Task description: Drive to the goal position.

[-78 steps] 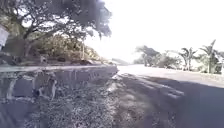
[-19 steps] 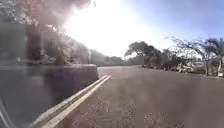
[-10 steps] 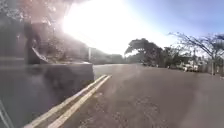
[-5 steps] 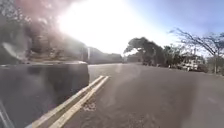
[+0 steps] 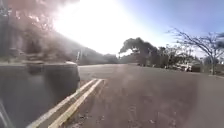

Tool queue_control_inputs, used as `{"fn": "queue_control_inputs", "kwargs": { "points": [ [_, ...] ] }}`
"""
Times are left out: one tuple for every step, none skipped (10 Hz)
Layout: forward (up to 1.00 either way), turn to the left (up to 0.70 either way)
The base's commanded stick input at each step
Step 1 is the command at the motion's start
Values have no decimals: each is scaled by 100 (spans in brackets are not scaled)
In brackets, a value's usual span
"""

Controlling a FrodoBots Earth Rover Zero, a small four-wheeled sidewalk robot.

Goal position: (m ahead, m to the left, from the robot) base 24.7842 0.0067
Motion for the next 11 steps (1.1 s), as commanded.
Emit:
{"fn": "queue_control_inputs", "kwargs": {
  "points": [
    [100, 0],
    [100, 0],
    [100, 0],
    [100, 0],
    [100, 0],
    [100, 0],
    [100, 0],
    [100, 0],
    [100, 0],
    [100, 0],
    [100, 0]
  ]
}}
